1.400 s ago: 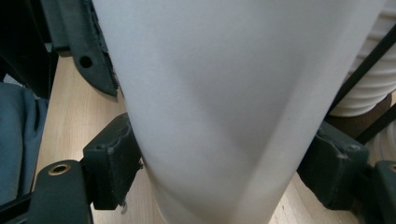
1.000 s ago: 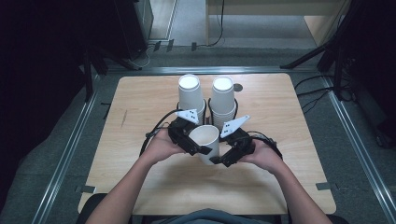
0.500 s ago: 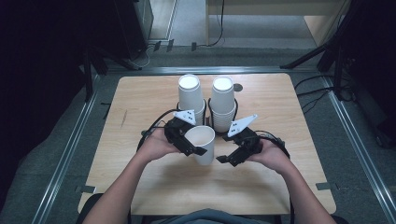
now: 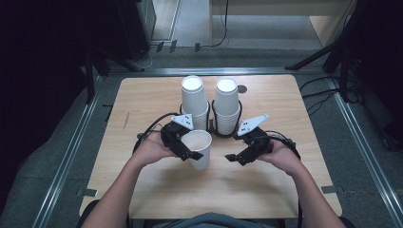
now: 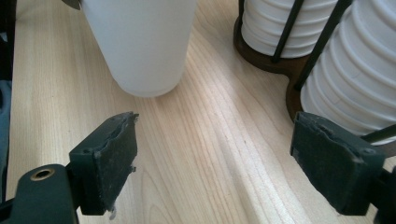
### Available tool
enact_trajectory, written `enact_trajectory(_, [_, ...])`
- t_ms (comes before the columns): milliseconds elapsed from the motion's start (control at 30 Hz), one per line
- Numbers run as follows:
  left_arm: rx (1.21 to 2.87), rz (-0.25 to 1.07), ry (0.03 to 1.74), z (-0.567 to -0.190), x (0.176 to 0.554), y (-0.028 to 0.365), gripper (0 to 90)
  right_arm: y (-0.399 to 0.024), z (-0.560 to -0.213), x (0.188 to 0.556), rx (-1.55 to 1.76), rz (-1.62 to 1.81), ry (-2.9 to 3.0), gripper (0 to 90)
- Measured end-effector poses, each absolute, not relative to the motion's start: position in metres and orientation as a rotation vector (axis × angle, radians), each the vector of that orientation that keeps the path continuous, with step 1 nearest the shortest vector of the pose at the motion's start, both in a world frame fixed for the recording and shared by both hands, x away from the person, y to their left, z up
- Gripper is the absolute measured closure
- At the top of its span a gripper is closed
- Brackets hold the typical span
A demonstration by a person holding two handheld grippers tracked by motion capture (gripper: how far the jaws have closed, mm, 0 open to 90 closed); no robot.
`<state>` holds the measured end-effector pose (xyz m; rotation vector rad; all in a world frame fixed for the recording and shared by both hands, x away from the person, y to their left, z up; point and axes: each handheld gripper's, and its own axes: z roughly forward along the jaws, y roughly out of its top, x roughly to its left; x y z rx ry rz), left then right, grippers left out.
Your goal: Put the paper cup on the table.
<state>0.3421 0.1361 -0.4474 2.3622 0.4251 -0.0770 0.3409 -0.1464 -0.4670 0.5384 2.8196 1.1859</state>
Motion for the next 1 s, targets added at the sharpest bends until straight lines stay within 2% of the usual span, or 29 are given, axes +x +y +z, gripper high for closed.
enact_trajectory(1000, [2.313,-0.032,0.573,-0.449,0.342,0.193,11.5,-0.167,-0.469,0.359,0.596,1.212,2.792,17.2])
